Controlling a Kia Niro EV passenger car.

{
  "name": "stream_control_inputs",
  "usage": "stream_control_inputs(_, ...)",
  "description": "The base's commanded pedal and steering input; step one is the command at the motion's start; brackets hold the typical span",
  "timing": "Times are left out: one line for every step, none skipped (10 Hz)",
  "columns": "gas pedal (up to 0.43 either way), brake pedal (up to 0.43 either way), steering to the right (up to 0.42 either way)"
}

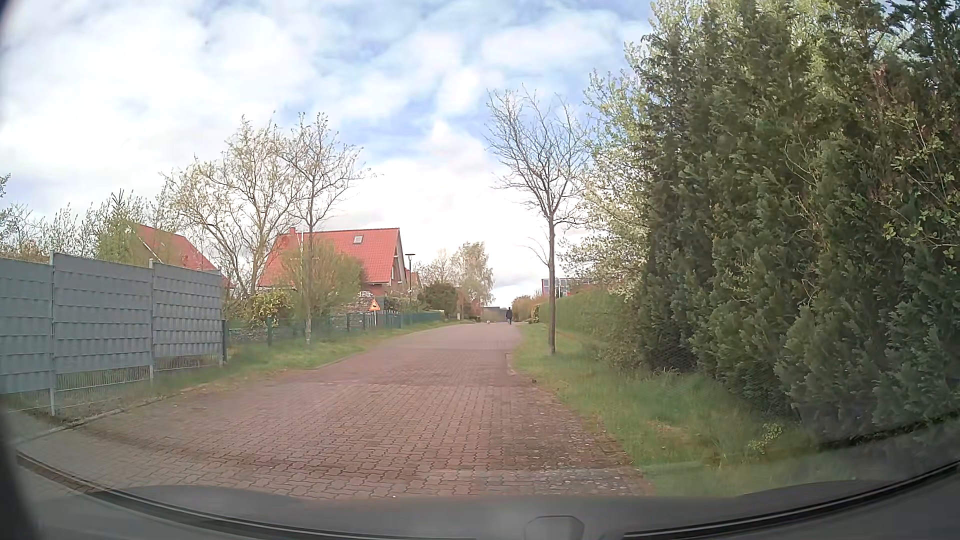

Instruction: Follow the waypoints while adhering to traffic rules and regulations

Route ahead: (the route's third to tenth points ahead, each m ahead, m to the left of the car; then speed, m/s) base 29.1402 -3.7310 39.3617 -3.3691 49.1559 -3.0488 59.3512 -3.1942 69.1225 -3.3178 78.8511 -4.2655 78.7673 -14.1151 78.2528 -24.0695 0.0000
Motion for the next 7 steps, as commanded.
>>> stream_control_inputs(0.0,0.238,-0.006)
stream_control_inputs(0.0,0.238,-0.006)
stream_control_inputs(0.0,0.238,-0.006)
stream_control_inputs(0.0,0.238,-0.006)
stream_control_inputs(0.0,0.238,-0.006)
stream_control_inputs(0.0,0.238,-0.006)
stream_control_inputs(0.0,0.238,-0.006)
